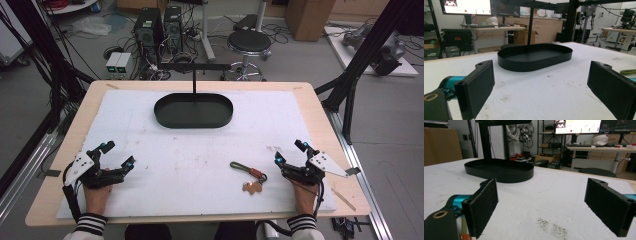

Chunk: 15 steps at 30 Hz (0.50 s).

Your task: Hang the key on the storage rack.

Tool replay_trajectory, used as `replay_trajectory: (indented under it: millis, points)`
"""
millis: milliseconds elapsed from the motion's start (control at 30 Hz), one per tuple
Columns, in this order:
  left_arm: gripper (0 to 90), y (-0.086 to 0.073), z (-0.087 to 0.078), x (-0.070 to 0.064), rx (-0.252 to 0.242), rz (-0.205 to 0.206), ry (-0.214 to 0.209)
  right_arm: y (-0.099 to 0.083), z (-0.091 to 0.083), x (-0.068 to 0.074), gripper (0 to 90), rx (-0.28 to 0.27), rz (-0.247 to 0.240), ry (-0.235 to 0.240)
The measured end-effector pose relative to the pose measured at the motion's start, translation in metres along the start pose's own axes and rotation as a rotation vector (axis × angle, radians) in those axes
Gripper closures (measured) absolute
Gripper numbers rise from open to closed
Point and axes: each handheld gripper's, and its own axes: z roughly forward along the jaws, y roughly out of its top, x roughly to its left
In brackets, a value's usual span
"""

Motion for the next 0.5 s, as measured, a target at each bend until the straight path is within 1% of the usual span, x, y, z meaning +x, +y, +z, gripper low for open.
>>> replay_trajectory:
  millis: [67, 300, 400, 433, 500]
  points:
    - [7.8, -0.0002, -0.0002, -0.0008, -0.008, 0.003, 0.001, 0.0000, -0.0002, -0.0008, 10.7, -0.004, 0.004, 0.000]
    - [7.8, -0.0002, -0.0005, -0.0010, -0.009, 0.007, 0.001, 0.0002, 0.0002, -0.0004, 10.7, -0.001, -0.002, -0.003]
    - [7.8, -0.0001, 0.0001, -0.0011, -0.007, -0.001, 0.001, 0.0003, 0.0004, 0.0005, 10.8, 0.003, -0.001, -0.004]
    - [7.8, 0.0000, -0.0002, -0.0008, -0.007, 0.007, 0.000, 0.0006, 0.0012, 0.0001, 10.8, 0.010, 0.003, -0.005]
    - [7.8, 0.0000, -0.0003, -0.0010, -0.006, 0.008, -0.001, 0.0010, 0.0017, -0.0003, 10.8, 0.016, 0.006, -0.004]
